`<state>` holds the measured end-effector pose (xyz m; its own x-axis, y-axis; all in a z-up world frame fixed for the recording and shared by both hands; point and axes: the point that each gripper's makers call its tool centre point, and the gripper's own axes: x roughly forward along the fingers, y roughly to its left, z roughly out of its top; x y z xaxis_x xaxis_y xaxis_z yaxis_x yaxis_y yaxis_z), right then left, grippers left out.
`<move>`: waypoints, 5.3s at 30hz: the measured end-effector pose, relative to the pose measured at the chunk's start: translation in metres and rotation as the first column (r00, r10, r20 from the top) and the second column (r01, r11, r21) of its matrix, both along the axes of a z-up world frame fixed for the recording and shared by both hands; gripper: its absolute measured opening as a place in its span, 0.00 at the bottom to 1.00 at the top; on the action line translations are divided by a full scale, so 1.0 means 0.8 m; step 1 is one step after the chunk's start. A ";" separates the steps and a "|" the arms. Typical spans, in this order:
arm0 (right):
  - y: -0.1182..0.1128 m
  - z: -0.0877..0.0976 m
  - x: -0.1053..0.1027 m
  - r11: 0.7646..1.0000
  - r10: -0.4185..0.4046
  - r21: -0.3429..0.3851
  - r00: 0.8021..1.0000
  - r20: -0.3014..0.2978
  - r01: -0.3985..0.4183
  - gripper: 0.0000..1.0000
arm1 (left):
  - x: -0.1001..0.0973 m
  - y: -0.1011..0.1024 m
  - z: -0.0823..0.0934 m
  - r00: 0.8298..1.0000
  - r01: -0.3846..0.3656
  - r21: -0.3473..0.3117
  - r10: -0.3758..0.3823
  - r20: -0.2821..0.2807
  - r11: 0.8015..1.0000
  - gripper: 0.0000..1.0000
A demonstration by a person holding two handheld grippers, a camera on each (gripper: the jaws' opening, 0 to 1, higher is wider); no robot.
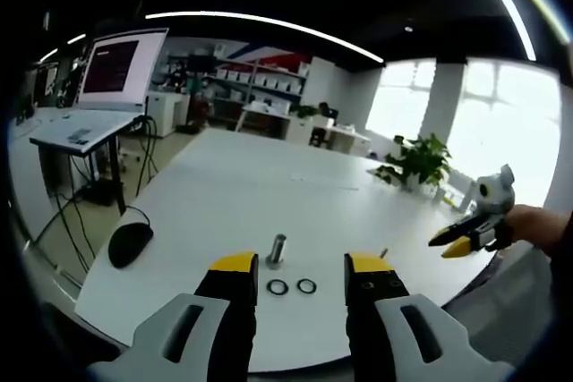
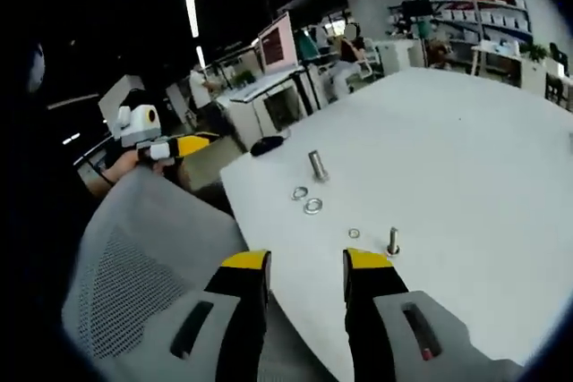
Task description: Place the washer onto the threaded stud by aligning its center hole with the stud, sliding it down to the base, and recovering from edge contact or off-axis alignment until the washer reaches the visible bottom stop.
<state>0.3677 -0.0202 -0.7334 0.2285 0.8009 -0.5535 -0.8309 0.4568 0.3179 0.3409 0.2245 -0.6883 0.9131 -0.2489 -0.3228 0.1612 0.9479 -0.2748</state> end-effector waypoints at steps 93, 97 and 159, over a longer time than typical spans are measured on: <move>-0.004 -0.088 0.054 0.831 0.314 -0.491 0.949 0.027 -0.261 0.33 | 0.002 0.004 0.000 1.000 -0.013 -0.014 0.013 0.007 1.000 0.36; -0.007 -0.097 0.055 0.810 0.322 -0.513 0.947 -0.013 -0.283 0.33 | 0.001 0.003 0.000 1.000 -0.011 -0.013 0.011 0.005 1.000 0.36; -0.009 -0.168 0.067 0.659 0.417 -0.653 0.904 -0.096 -0.374 0.29 | 0.001 -0.004 -0.001 1.000 0.012 -0.006 -0.012 -0.012 1.000 0.34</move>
<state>0.4210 -0.0272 -0.8681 0.0231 0.2764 -0.9608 -0.9880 0.1533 0.0203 0.3417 0.2216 -0.6891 0.9063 -0.2615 -0.3319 0.1692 0.9444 -0.2821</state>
